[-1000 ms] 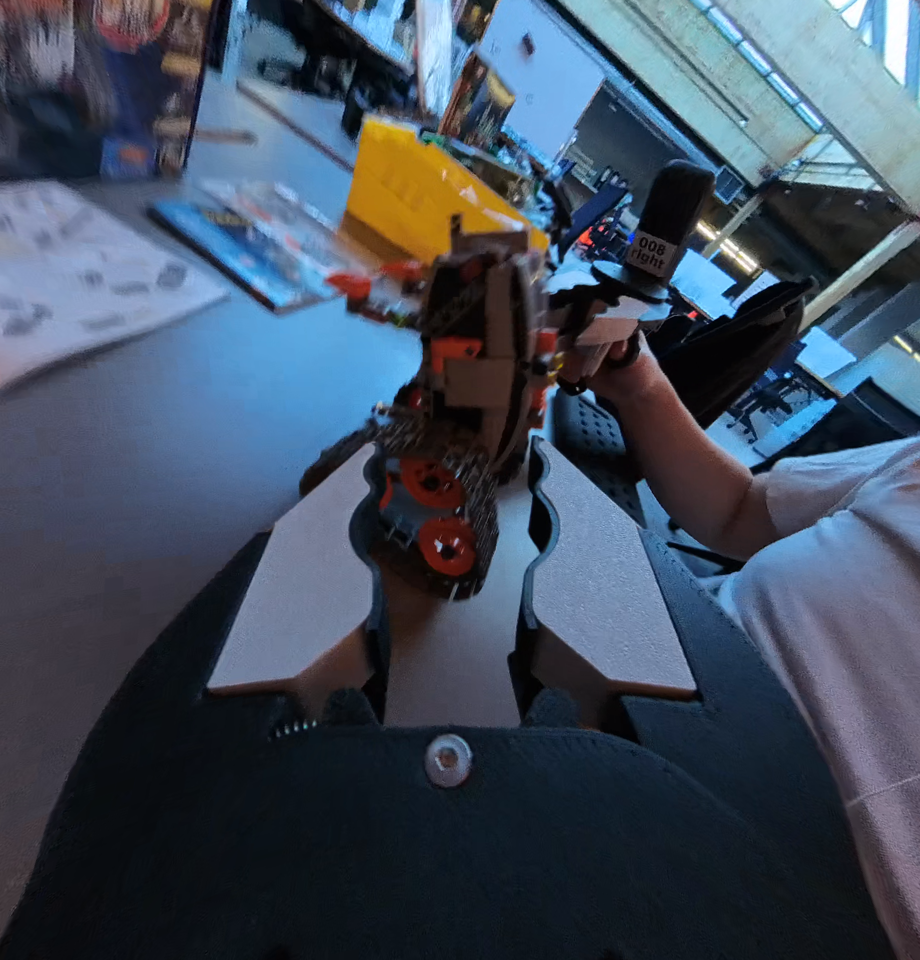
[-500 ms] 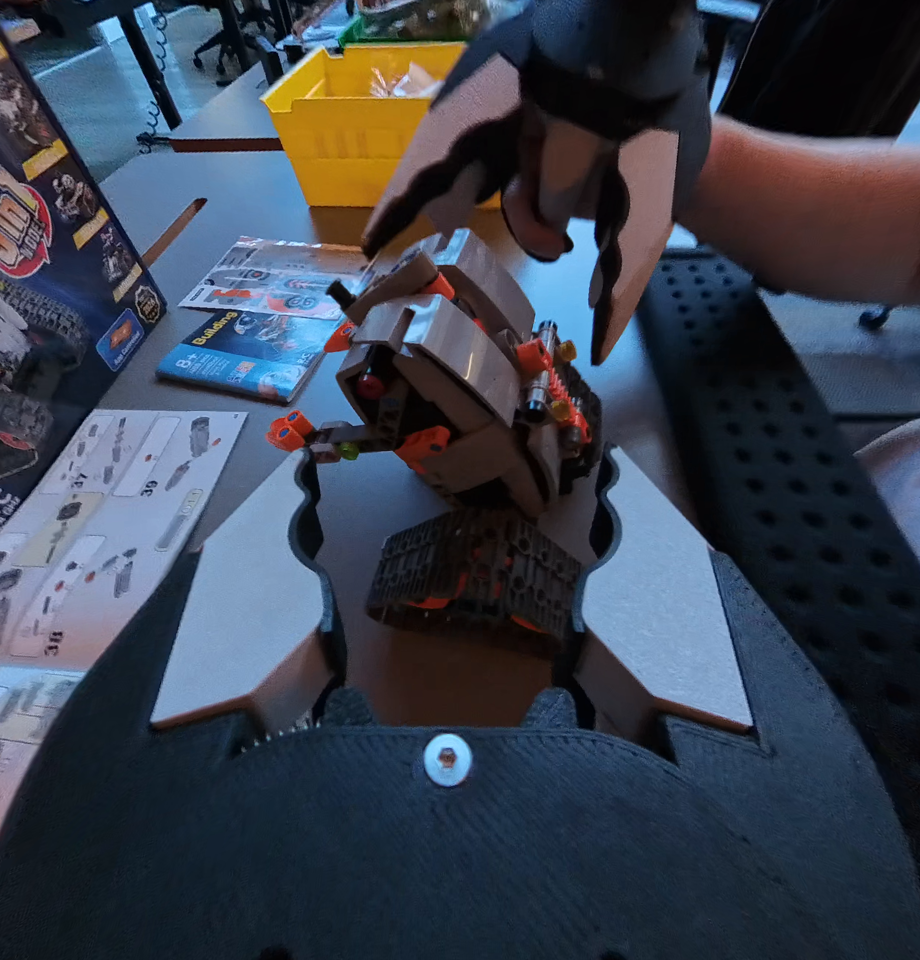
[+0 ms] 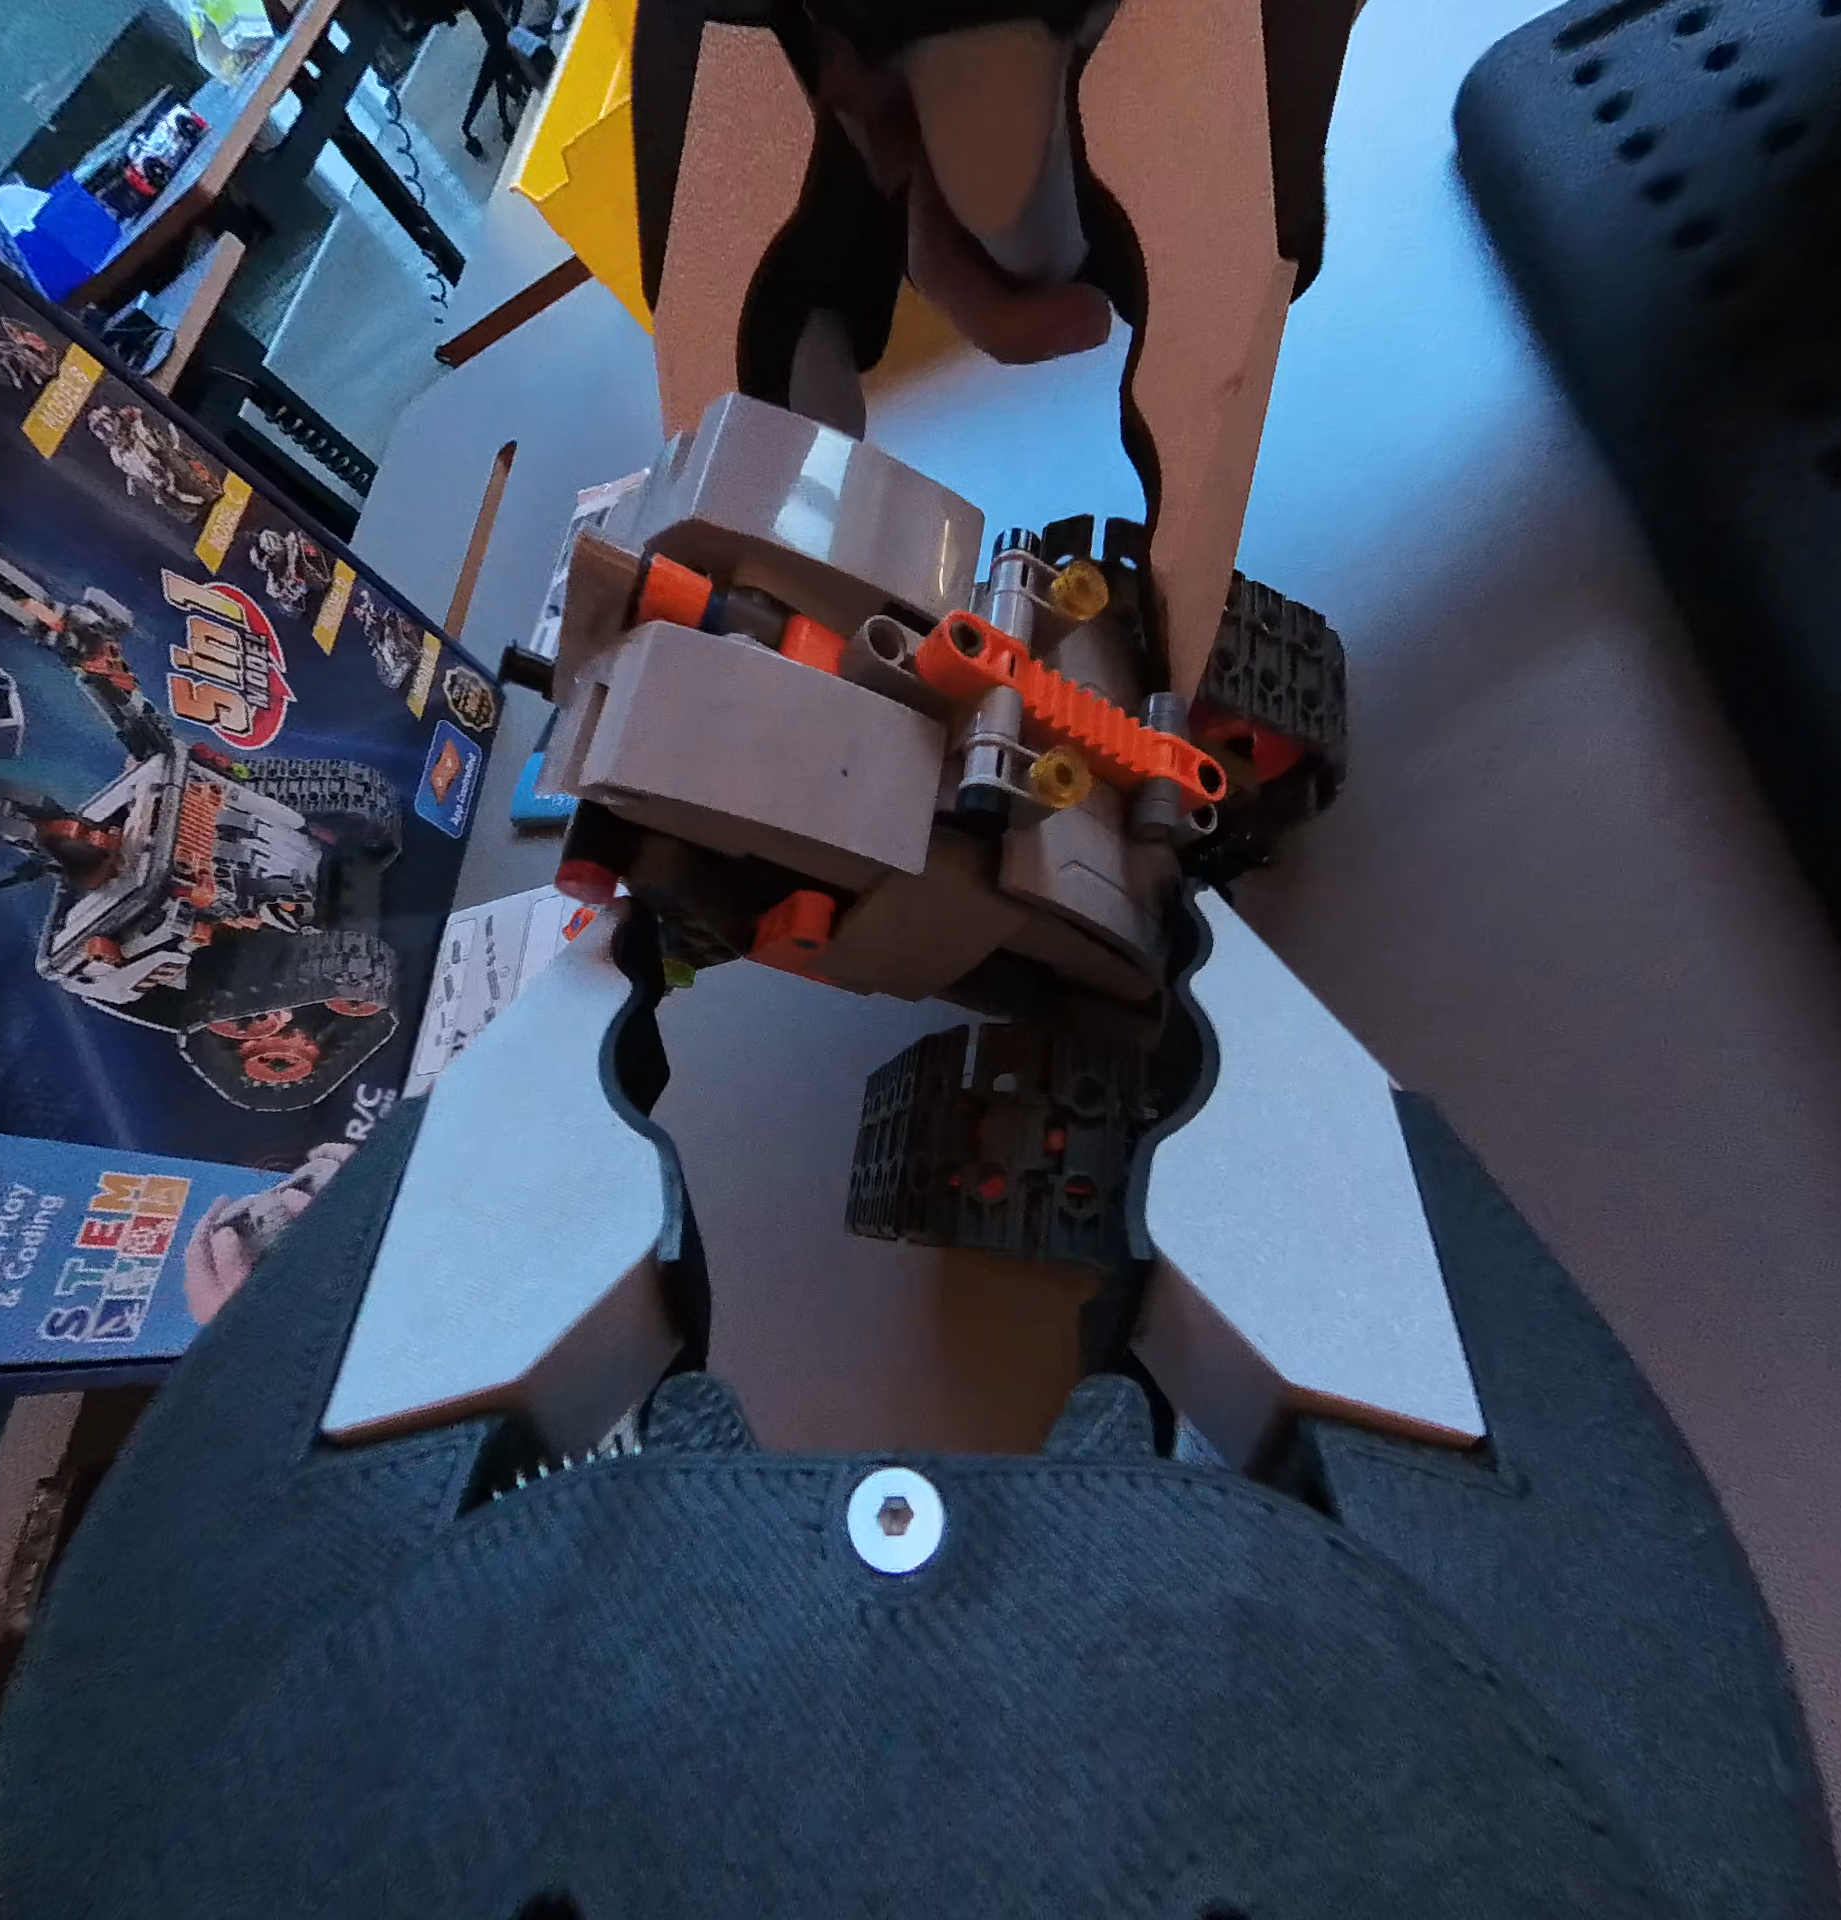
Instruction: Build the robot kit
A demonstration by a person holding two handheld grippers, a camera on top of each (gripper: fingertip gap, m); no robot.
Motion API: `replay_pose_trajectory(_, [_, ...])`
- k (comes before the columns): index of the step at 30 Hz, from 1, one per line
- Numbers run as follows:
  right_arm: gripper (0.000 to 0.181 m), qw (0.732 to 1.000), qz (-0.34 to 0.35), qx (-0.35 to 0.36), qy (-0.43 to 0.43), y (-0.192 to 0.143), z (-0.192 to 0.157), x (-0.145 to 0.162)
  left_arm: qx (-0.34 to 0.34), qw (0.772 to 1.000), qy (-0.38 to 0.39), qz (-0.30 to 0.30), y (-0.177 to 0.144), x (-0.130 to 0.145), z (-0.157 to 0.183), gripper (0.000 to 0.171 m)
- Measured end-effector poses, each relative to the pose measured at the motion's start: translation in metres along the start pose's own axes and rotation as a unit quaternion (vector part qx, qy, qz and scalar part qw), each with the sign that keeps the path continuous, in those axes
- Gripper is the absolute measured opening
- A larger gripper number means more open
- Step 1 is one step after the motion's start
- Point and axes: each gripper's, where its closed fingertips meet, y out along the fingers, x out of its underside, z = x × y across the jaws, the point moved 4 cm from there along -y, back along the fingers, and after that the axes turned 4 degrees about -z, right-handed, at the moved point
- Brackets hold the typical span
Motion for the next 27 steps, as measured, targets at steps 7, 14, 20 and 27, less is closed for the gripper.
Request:
replay_pose_trajectory(7, [0.107, 1.0, 0.0, -0.019, -0.015, 0.003, 0.009, -0.007, 0.038, 0.996, -0.071, 0.029, -0.009, -0.005, -0.015, 0.1])
replay_pose_trajectory(14, [0.101, 0.998, -0.008, -0.067, -0.014, 0.01, 0.008, -0.008, 0.095, 0.991, -0.088, 0.043, -0.004, -0.004, -0.015, 0.09])
replay_pose_trajectory(20, [0.101, 0.998, 0.003, -0.037, -0.042, 0.006, 0.001, -0.009, 0.058, 0.998, -0.021, 0.019, -0.003, -0.006, -0.007, 0.091])
replay_pose_trajectory(27, [0.101, 0.993, 0.017, 0.023, -0.111, -0.002, -0.021, -0.017, -0.014, 0.998, 0.059, 0.025, -0.012, -0.014, 0.012, 0.094])
